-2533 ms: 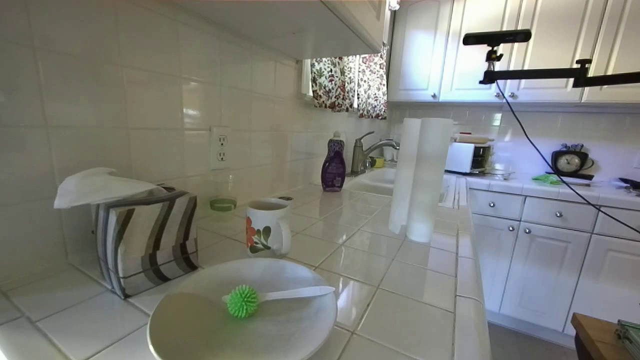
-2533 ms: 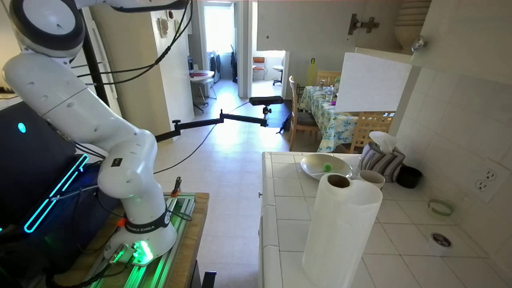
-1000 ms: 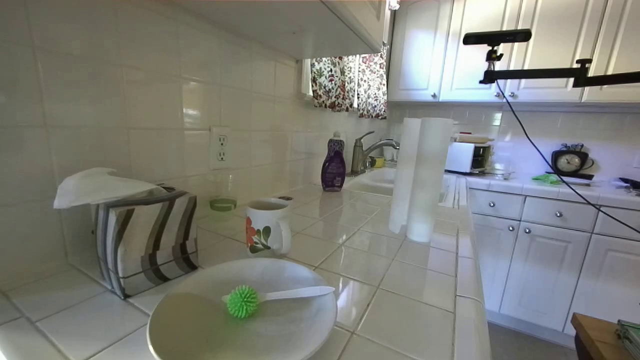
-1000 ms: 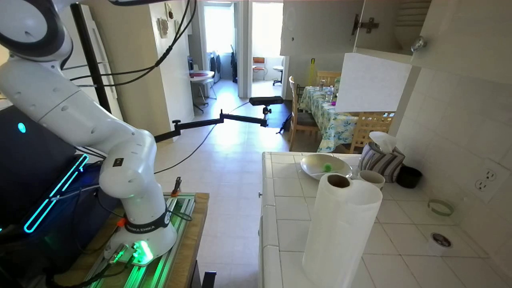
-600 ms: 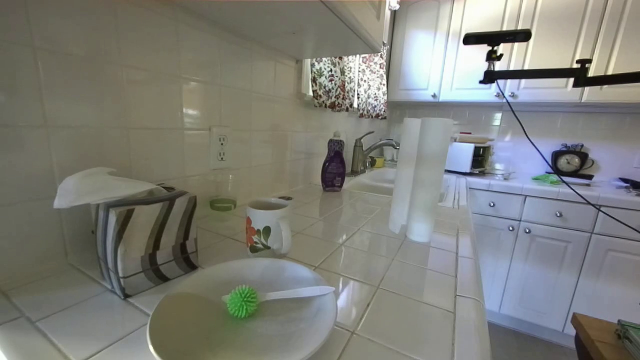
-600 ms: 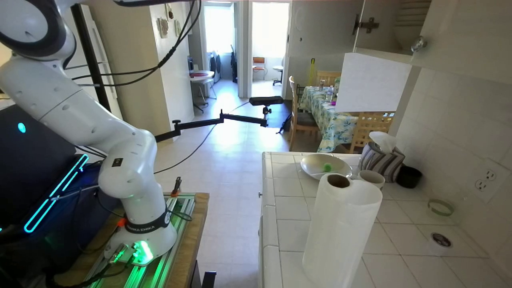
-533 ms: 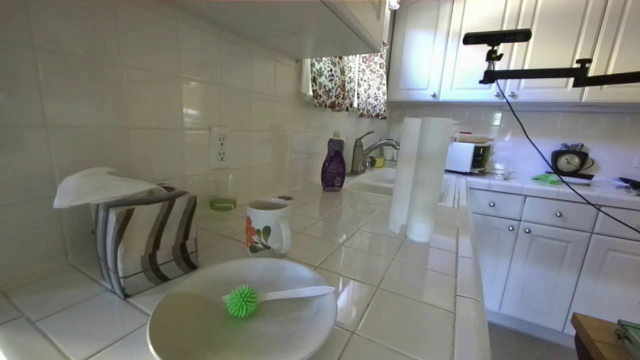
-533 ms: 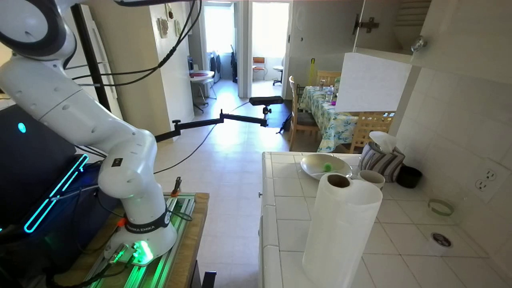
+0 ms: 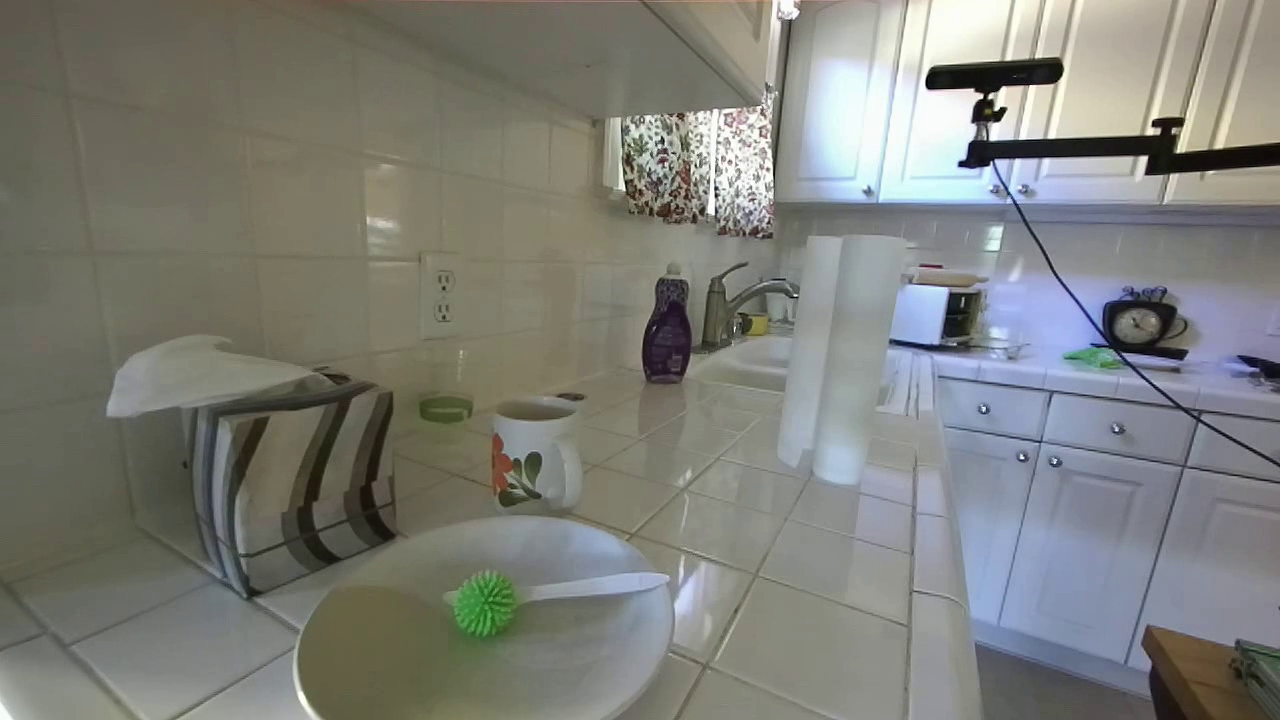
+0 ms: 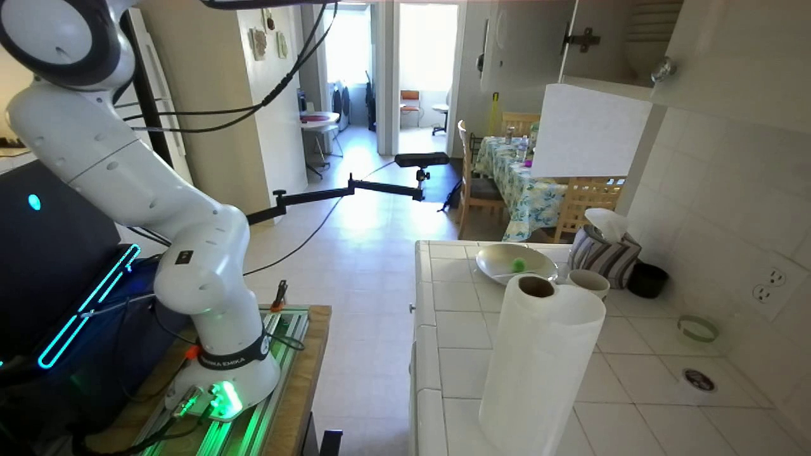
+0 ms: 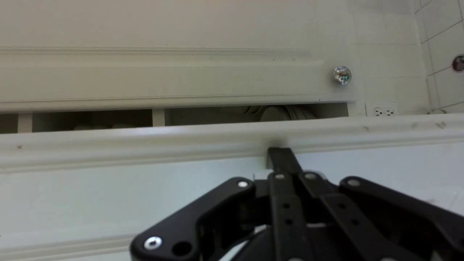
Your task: Close the cabinet door.
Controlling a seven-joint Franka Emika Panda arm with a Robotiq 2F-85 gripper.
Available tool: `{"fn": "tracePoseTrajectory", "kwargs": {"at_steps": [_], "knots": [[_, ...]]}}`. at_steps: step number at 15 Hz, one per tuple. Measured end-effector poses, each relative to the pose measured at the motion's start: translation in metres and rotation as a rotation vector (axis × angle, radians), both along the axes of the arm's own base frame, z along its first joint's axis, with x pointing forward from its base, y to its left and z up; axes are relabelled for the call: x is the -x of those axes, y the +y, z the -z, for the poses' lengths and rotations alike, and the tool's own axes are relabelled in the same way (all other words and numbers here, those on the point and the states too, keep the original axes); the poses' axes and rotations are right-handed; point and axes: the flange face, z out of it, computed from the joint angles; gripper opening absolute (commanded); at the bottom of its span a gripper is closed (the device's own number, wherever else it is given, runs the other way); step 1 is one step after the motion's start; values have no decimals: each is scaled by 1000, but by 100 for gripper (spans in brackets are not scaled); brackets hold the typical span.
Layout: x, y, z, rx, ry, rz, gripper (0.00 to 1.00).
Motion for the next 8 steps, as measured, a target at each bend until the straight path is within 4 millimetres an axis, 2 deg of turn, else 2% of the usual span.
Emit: {"fn": "tracePoseTrajectory", "kwargs": {"at_steps": [8], "knots": [[-52,-15,-10,4,-2,49,0]]}}
